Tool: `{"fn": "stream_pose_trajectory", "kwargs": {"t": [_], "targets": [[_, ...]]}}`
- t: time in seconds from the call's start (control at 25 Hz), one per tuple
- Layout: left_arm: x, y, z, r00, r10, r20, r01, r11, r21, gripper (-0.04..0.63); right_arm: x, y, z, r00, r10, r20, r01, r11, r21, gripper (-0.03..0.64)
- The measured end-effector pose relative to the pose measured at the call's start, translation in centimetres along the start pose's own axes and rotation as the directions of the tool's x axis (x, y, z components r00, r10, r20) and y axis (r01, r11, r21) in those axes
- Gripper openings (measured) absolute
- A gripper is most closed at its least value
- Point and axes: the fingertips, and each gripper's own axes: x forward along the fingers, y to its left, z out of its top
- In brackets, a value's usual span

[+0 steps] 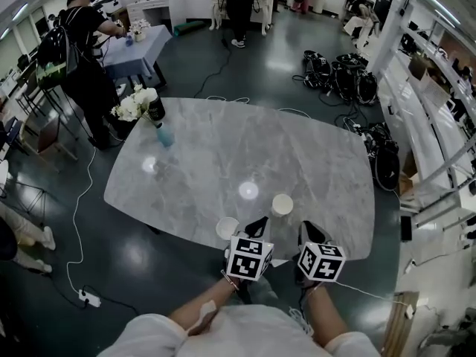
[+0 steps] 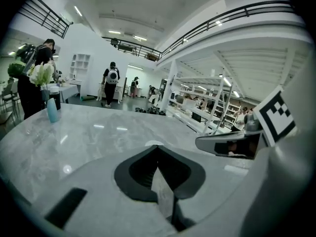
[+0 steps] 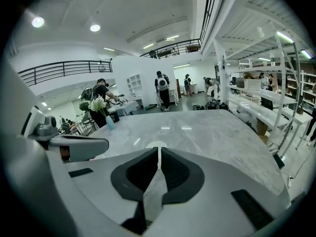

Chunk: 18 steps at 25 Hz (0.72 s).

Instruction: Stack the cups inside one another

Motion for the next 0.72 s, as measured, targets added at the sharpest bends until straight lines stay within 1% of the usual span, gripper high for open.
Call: {"fn": "stream_pose_trajectory", "kwargs": {"t": [0.16, 0.32, 0.44, 0.52, 0.72], "targets": [[1.1, -0.9, -2.9, 0.998, -0.007, -0.064, 0.008, 1.000, 0.008, -0.005, 0.7, -0.3, -1.5, 0.999, 0.014, -0.032, -0.014, 1.000, 0.011, 0.023], [1.6, -0.9, -5.8, 0.990, 0.005, -0.141, -0.007, 1.000, -0.015, -0.005, 1.6, 0.0, -3.2, 0.996, 0.043, -0.074, -0.041, 0.999, 0.027, 0.023], [2.2, -0.5, -7.2, 0.987, 0.024, -0.157, -0.030, 0.999, -0.038, -0.005, 2.3, 0.3, -4.5, 0.992, 0.064, -0.107, -0.060, 0.998, 0.037, 0.023], [2.4, -0.5, -8.0, 0.982, 0.033, -0.187, -0.043, 0.998, -0.053, -0.005, 2.6, 0.3, -5.1, 0.989, 0.080, -0.124, -0.075, 0.996, 0.044, 0.022], [3.6, -0.7, -8.8, 0.973, 0.040, -0.227, -0.057, 0.996, -0.070, -0.005, 3.5, 0.3, -5.9, 0.984, 0.115, -0.138, -0.107, 0.992, 0.060, 0.023]]}}
